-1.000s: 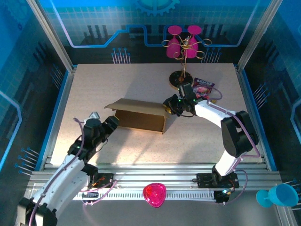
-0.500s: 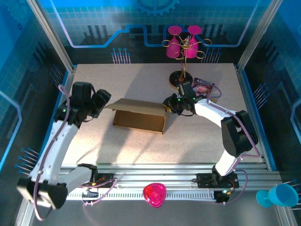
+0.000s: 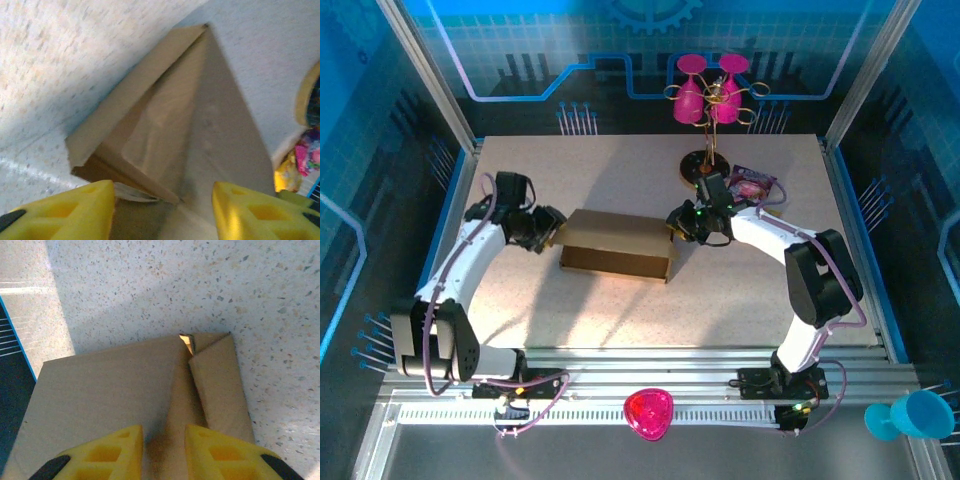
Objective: Fold the paper box
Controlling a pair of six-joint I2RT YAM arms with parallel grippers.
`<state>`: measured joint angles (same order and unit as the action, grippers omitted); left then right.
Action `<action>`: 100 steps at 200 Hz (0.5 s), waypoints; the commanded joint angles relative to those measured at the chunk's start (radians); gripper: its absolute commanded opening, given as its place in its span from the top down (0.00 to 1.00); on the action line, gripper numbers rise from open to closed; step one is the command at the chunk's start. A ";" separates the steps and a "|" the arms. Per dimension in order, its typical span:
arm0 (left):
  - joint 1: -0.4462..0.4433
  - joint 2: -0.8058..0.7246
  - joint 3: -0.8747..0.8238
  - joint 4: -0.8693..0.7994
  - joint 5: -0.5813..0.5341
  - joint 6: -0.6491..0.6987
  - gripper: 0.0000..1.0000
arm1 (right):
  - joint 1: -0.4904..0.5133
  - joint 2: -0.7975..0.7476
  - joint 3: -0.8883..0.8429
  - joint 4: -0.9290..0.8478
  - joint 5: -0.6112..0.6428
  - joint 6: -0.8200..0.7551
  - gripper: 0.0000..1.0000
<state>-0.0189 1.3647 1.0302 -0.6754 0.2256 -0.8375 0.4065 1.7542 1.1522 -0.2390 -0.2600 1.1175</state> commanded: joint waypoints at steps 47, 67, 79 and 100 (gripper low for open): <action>-0.074 -0.033 -0.231 0.071 -0.002 -0.007 0.48 | -0.046 -0.106 -0.014 -0.137 0.019 -0.175 0.59; -0.095 -0.020 -0.221 0.032 -0.033 0.021 0.45 | -0.047 -0.139 -0.034 -0.159 0.013 -0.212 0.56; -0.098 -0.009 -0.223 0.021 -0.044 0.036 0.43 | -0.046 -0.152 -0.052 -0.162 0.007 -0.228 0.53; -0.098 0.009 -0.223 0.013 -0.054 0.059 0.43 | -0.045 -0.159 -0.064 -0.160 -0.010 -0.270 0.49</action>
<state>-0.1146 1.3540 0.8013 -0.6304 0.2066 -0.8230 0.3668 1.6142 1.1160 -0.3553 -0.2470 0.9249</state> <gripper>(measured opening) 0.569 0.494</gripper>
